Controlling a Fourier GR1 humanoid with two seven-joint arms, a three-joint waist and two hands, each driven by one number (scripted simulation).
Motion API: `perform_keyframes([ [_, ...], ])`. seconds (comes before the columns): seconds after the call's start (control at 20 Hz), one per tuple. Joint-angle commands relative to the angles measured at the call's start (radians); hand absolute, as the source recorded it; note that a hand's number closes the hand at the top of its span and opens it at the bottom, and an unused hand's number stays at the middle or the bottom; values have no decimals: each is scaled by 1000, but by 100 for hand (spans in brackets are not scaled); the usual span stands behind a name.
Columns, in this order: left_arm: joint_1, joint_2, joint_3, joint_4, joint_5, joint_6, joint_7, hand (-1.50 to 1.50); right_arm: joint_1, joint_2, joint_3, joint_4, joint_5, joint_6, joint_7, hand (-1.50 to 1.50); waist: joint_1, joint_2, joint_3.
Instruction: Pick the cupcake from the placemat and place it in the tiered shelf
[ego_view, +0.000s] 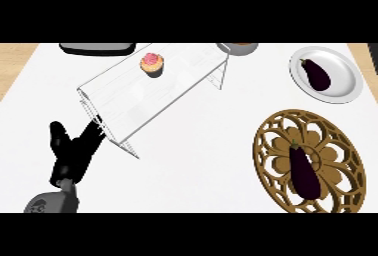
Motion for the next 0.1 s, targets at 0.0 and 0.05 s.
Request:
perform_keyframes([
  [0.0,16,-5,-2,-3,-6,2,-16,0,36,-77,-16,20,-17,99,-29,-150,4,-1,0],
  [0.05,11,-30,-22,-21,-17,22,-4,0,43,-84,-20,19,-25,126,-34,-150,0,-3,0],
])
